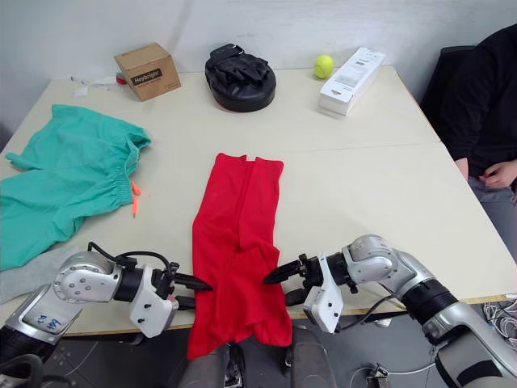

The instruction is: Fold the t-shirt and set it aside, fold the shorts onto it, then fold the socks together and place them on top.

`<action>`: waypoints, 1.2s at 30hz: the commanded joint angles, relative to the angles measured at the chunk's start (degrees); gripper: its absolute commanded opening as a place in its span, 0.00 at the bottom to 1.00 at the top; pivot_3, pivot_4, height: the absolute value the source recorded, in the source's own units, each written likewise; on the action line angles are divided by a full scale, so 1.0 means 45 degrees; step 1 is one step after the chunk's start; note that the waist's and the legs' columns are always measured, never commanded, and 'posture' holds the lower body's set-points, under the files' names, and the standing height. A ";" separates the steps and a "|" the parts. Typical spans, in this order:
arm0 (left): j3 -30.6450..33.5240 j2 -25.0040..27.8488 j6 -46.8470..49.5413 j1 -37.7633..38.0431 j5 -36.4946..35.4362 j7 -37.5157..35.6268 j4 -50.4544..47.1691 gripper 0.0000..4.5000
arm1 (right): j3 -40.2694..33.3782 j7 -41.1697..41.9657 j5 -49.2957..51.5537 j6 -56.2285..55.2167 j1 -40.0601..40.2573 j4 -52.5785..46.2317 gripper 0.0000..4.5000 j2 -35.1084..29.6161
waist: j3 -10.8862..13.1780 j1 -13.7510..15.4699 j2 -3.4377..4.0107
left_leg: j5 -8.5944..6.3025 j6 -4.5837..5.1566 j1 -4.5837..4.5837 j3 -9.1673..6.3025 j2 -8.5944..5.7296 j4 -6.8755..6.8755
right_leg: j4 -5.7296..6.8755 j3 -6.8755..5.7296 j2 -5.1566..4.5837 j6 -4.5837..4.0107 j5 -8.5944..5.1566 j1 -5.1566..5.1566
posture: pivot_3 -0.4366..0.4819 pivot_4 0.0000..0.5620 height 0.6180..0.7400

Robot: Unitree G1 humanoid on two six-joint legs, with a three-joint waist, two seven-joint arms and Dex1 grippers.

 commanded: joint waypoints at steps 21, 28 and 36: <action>0.2085 0.0322 0.9511 -0.0971 -0.4458 -0.0425 -0.2743 0.00 | -0.3553 0.1958 0.4857 0.7970 0.0987 -0.5305 0.00 -0.0510 | 0.0013 0.0032 0.0000 | -0.0002 -0.0003 -0.0052 -0.0026 0.0000 0.0023 | -0.0032 -0.0024 0.0001 0.0003 0.0000 -0.0015 | 0.48 0.27 1.00; 0.3247 0.1274 1.0450 0.1286 -0.5229 -0.0779 -0.4802 0.00 | -0.4551 0.1913 0.4993 0.8920 0.2236 -0.7243 0.00 -0.0816 | 0.0014 0.0058 0.0003 | -0.0004 -0.0014 -0.0051 -0.0027 0.0003 -0.0004 | -0.0059 -0.0020 0.0008 0.0003 0.0000 -0.0020 | 0.48 0.27 1.00; 0.4689 0.1829 1.2244 0.2892 -0.6976 -0.1043 -0.6392 0.00 | -0.5403 0.2210 0.5770 1.0585 0.4376 -0.8763 0.00 -0.1684 | 0.0016 0.0348 0.0000 | -0.0014 -0.0003 -0.0051 -0.0028 0.0002 -0.0005 | -0.0069 -0.0017 0.0011 0.0004 0.0000 -0.0020 | 0.48 0.27 1.00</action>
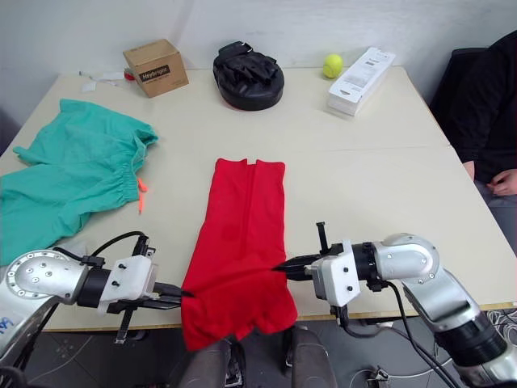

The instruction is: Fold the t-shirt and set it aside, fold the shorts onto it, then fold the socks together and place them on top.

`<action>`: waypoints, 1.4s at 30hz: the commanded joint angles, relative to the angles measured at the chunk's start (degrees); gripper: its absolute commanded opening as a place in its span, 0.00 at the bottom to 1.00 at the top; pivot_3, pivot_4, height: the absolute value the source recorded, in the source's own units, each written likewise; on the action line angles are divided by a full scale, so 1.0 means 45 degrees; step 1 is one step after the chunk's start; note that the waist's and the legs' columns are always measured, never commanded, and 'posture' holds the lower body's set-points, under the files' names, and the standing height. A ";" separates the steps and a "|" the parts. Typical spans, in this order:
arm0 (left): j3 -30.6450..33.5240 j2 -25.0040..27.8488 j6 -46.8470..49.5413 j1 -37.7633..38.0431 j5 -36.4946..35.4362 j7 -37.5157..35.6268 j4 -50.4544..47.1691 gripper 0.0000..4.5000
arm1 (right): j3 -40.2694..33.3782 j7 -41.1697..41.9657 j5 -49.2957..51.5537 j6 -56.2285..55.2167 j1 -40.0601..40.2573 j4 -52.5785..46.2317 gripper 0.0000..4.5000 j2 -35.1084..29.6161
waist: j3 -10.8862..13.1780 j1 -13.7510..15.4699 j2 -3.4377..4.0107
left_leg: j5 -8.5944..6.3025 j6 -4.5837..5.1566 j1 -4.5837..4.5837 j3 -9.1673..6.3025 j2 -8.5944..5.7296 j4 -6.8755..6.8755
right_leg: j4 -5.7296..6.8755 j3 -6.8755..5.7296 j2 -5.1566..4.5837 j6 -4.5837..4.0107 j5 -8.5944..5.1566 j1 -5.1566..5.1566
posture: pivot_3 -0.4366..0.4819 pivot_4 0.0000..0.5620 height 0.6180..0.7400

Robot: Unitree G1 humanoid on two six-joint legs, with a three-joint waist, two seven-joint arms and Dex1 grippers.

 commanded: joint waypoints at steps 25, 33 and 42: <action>-0.0876 -0.4395 0.4214 -0.8994 -0.0447 0.4865 0.7485 0.00 | -0.0472 -0.0809 -0.0425 0.4431 -0.7303 0.8420 0.00 0.4168 | 0.0006 -0.0074 -0.0009 | 0.0050 -0.0046 -0.0060 0.0038 0.0083 0.0017 | -0.0094 0.0006 0.0129 -0.0015 0.0072 -0.0020 | 0.48 0.27 1.00; -0.1783 -0.5588 0.4736 -0.9653 0.0695 0.5682 0.9713 0.00 | -0.0569 -0.1025 -0.1167 0.6213 -0.9366 1.2816 0.00 0.6079 | 0.0006 -0.0180 -0.0008 | 0.0049 -0.0046 -0.0074 0.0032 0.0094 0.0080 | 0.0009 0.0009 0.0125 -0.0016 0.0073 -0.0027 | 0.48 0.27 1.00; -0.0178 -0.6841 0.6671 -1.1039 0.0185 0.6973 1.2245 0.36 | -0.1774 -0.1625 -0.0916 0.9339 -1.1156 1.6257 0.60 0.6840 | 0.0006 -0.0349 -0.0008 | 0.0049 -0.0047 -0.0103 0.0020 0.0095 0.0099 | 0.0032 -0.0002 0.0115 -0.0016 0.0073 -0.0043 | 0.48 0.27 1.00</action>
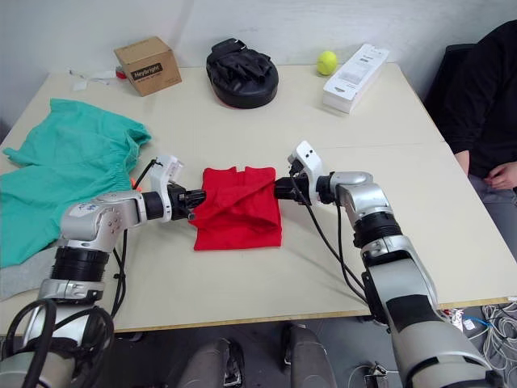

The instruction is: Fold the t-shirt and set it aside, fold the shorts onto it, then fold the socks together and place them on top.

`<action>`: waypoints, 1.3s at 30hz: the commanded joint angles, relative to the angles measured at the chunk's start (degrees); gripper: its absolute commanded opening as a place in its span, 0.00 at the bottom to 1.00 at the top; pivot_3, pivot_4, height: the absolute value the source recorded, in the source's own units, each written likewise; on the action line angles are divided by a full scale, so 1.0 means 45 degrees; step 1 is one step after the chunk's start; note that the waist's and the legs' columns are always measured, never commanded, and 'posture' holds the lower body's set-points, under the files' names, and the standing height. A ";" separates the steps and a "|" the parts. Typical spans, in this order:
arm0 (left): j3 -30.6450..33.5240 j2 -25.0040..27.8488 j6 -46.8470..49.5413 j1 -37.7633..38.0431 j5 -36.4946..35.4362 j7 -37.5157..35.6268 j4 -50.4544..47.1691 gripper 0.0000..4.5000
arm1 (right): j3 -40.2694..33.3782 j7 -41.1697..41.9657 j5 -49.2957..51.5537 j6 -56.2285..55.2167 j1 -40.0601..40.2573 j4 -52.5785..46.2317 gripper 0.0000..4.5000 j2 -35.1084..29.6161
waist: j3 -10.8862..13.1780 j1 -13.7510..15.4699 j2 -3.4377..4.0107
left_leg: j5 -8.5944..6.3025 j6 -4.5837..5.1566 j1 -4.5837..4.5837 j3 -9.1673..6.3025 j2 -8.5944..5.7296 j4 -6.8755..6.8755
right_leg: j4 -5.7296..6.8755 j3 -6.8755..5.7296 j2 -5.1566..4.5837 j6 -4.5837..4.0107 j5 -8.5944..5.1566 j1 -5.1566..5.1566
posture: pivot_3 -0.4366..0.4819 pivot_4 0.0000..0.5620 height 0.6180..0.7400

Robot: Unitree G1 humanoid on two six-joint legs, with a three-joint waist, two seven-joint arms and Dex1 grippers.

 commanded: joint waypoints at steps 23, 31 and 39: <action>0.1830 0.3242 -0.2110 0.3152 -0.0192 -0.2002 -0.5178 1.00 | 0.0431 0.0420 -0.2931 -0.7400 0.3418 -0.5761 1.00 -0.3628 | 0.0001 -0.0085 -0.0001 | -0.0011 -0.0084 -0.0100 0.0046 0.0002 0.0006 | 0.0064 0.0046 0.0008 -0.0007 -0.0004 -0.0161 | 0.48 0.27 1.00; -0.0153 0.5700 -0.7757 0.7052 0.2384 -0.4712 -0.7806 1.00 | 0.0832 0.1479 -0.2130 -1.0554 0.6572 -1.0016 1.00 -0.4166 | 0.0004 0.0001 0.0012 | -0.0018 -0.0102 -0.0075 0.0057 0.0011 -0.0013 | 0.0012 0.0055 0.0014 -0.0039 -0.0024 -0.0164 | 0.48 0.27 1.00; -0.2029 0.4600 -0.9502 0.6240 0.4619 -0.3909 -0.6767 1.00 | 0.2108 -0.0089 -0.4396 -1.2278 0.6474 -0.9174 0.91 -0.2998 | 0.0003 0.0045 0.0011 | -0.0015 -0.0076 -0.0082 0.0046 0.0008 0.0003 | 0.0041 0.0045 0.0012 -0.0053 -0.0016 -0.0164 | 0.48 0.27 1.00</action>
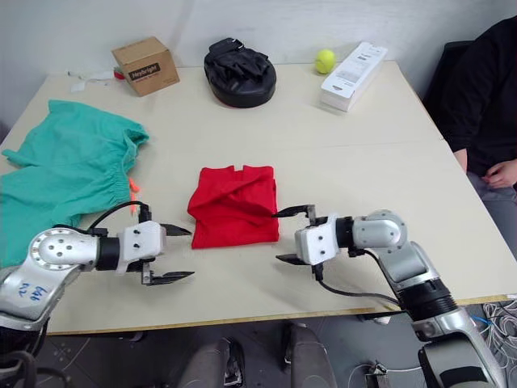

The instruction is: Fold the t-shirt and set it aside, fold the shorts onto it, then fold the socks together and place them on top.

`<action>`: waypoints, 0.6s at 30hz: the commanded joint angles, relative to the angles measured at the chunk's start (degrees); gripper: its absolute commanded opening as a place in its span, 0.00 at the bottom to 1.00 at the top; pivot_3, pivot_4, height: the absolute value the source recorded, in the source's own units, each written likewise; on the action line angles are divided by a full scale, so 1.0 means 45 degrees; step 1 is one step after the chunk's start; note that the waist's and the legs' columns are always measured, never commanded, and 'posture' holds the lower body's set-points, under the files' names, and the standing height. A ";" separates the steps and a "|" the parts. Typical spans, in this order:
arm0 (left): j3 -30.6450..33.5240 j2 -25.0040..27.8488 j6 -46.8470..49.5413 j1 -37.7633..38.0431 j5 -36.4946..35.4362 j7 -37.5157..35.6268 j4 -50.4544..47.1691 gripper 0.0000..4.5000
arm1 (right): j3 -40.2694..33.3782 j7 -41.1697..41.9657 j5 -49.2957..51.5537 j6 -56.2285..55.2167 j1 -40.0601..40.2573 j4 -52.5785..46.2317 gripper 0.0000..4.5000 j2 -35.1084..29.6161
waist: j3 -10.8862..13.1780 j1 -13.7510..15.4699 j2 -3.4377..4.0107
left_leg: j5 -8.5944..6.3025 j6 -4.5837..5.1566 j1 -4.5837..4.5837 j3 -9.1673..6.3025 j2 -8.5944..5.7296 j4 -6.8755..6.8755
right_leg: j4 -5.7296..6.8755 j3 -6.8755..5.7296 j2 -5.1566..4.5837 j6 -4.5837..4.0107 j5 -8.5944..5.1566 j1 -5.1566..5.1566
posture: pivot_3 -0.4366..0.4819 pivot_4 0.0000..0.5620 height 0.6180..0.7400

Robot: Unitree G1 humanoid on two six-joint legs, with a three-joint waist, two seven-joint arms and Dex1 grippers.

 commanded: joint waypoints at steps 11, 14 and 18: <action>-0.1371 -0.0948 -0.1611 -0.0837 0.2268 0.0715 0.2286 0.45 | 0.1222 -0.2846 -0.3323 -0.2274 -0.1447 0.3307 0.07 0.0566 | -0.0005 -0.0018 0.0004 | 0.0017 0.0031 0.0100 0.0003 0.0000 0.0011 | 0.0004 0.0000 -0.0005 0.0000 0.0000 0.0100 | 0.48 0.27 1.00; -0.1283 -0.0897 -0.1440 -0.0639 0.1950 0.0428 0.2161 0.26 | 0.1249 -0.2335 -0.2558 -0.2049 -0.1317 0.2941 0.00 0.0455 | -0.0006 -0.0021 0.0004 | -0.0013 0.0042 0.0194 -0.0010 0.0009 -0.0016 | -0.0023 -0.0006 -0.0004 -0.0005 -0.0005 0.0203 | 0.48 0.27 1.00; -0.0688 -0.0310 -0.0625 0.0349 0.0608 -0.0637 0.0865 0.00 | 0.1300 -0.1054 -0.1178 -0.1836 -0.0762 0.1798 0.00 -0.0135 | -0.0006 -0.0035 0.0004 | -0.0014 0.0035 0.0193 -0.0010 0.0015 -0.0020 | -0.0015 -0.0004 -0.0003 -0.0009 -0.0008 0.0199 | 0.48 0.27 1.00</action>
